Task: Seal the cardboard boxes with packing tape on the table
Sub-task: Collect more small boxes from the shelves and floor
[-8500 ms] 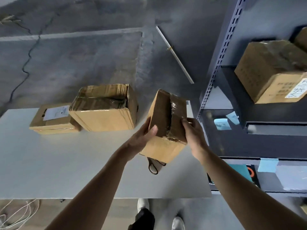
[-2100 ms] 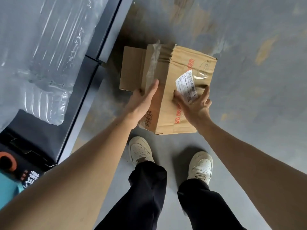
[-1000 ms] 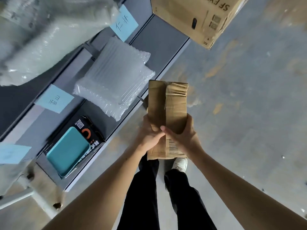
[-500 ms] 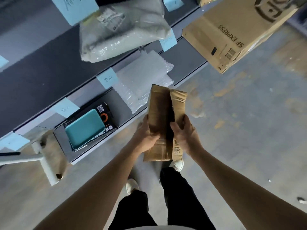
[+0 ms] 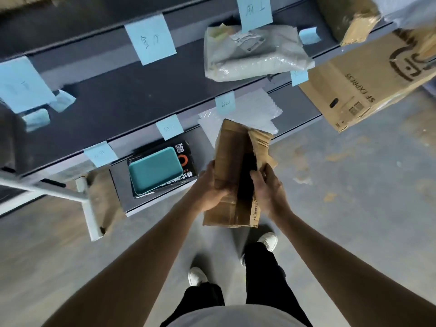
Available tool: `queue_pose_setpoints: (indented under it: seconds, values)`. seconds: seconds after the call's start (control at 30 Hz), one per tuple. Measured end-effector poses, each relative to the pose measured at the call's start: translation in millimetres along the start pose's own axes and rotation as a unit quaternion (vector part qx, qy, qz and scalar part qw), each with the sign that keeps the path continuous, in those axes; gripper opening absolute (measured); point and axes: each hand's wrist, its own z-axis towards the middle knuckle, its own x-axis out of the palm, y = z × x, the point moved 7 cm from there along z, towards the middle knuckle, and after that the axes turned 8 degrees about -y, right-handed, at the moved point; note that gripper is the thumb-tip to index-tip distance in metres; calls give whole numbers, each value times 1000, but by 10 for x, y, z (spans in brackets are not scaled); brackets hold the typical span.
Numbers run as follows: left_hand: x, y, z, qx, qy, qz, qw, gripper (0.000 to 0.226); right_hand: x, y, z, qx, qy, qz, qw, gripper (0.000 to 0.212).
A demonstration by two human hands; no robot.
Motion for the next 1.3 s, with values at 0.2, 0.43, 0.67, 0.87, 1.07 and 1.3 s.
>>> queue_pose_setpoints:
  seconds: [0.2,0.43,0.67,0.87,1.07,1.3]
  values:
    - [-482,454,-392,4,-46,-33,998,85,435,332,-561,-62,19,-19,998,60]
    - [-880,462,-1053,8,-97,-83,992,71,769,478,-929,-92,38,-107,989,83]
    - [-1056,619,-1454,-48,-150,-113,981,56,1077,714,-1123,-179,88,-128,972,100]
    - [-1131,810,-1907,-109,-188,-129,968,68,1336,729,-1386,-198,147,-134,960,114]
    - [-1207,972,-2221,-128,-178,-134,967,76,1669,809,-1604,-223,168,-235,931,149]
    - [-1536,1407,-2476,-147,-187,-157,958,102,2086,912,-1944,-243,205,-266,910,150]
